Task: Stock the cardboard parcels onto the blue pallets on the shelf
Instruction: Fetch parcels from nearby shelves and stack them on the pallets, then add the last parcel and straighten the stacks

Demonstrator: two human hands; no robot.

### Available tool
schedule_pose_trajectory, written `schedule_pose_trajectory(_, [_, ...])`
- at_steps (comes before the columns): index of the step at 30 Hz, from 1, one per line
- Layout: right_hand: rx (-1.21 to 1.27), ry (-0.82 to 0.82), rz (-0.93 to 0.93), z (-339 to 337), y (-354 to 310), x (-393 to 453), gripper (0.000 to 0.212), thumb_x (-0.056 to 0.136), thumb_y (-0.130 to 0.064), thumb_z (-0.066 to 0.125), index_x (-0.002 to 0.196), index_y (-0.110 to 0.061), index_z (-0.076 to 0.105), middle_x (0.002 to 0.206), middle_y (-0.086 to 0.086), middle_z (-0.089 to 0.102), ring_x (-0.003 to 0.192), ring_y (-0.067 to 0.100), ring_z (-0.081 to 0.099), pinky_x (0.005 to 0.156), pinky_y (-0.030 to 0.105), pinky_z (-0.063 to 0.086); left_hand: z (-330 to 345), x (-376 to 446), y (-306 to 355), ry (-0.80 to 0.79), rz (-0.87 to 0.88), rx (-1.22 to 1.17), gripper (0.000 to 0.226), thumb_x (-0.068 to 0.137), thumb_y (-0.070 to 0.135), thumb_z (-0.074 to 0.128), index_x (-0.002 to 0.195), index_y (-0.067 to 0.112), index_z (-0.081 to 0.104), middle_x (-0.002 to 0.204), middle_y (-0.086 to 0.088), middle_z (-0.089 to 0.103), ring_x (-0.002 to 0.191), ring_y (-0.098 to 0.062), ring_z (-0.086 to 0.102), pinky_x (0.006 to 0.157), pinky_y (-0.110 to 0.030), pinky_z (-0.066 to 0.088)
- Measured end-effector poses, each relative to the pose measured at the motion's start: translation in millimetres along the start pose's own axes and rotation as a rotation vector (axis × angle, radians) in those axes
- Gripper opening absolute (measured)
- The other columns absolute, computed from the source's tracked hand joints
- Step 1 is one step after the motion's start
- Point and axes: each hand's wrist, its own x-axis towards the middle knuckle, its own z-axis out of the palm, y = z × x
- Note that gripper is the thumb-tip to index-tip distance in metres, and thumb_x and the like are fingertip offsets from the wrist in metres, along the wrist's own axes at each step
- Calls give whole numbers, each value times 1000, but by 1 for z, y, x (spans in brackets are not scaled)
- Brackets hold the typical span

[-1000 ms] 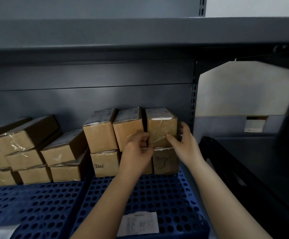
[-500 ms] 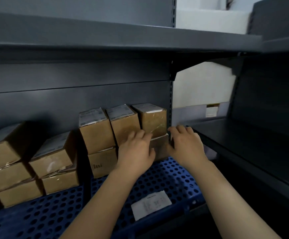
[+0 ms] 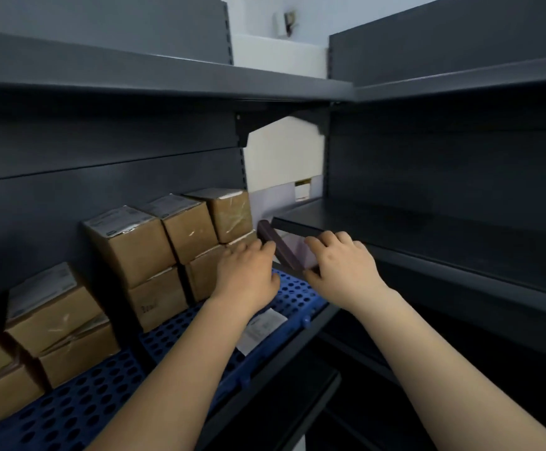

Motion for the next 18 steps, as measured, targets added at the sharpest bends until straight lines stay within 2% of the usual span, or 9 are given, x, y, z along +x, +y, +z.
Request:
schedule_pose_trajectory(9, [-100, -72, 190, -31, 39, -85, 60, 92, -46, 44, 144, -20, 28, 142, 4, 38, 132, 28, 31, 104, 39, 32, -7, -23, 69, 62, 174, -45, 47, 89, 38, 49, 131, 21, 38, 130, -2, 48, 121, -27, 42, 95, -39, 36])
schedule_pose_trajectory(18, [-153, -155, 385, -75, 97, -197, 63, 93, -44, 43, 148, -21, 21, 148, 5, 32, 137, 30, 26, 107, 41, 29, -18, -63, 181, 56, 350, -109, 55, 89, 38, 50, 137, 20, 32, 134, -2, 45, 122, -25, 42, 99, -39, 33])
